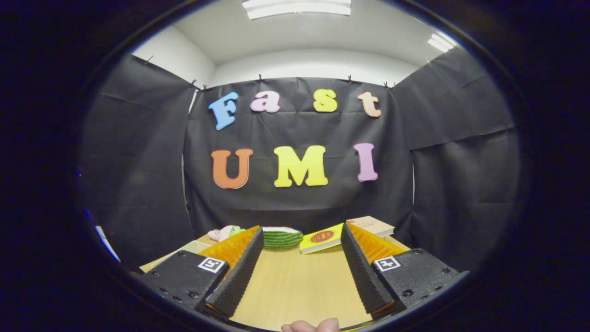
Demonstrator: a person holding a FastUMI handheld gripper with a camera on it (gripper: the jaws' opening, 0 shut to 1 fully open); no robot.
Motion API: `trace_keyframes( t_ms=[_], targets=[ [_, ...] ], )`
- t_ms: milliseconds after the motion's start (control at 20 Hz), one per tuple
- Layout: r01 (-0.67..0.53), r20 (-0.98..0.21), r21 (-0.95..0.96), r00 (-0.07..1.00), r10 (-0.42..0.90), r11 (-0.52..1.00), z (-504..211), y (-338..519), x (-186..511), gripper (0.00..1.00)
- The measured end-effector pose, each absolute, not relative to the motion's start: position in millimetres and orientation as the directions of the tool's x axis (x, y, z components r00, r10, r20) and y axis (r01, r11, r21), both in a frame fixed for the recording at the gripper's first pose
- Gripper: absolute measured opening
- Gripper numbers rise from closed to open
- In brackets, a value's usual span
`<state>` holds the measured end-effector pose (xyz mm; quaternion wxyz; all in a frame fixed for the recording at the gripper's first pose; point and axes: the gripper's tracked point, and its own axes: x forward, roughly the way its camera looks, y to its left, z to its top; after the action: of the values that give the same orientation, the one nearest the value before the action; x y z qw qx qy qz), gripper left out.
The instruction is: Open the storage box then place both shoes into the box .Put the left shoe in first, then the right shoe, with the right side of both shoes facing outward in a uniform manner.
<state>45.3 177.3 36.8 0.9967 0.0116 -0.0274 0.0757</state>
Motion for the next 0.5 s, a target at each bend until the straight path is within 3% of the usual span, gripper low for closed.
trace_keyframes(
  t_ms=[500],
  targets=[
    [-0.183, 0.045, 0.024, 0.982, 0.181, 0.983, 29.6, 194.1, 43.3, 1.00]
  ],
)
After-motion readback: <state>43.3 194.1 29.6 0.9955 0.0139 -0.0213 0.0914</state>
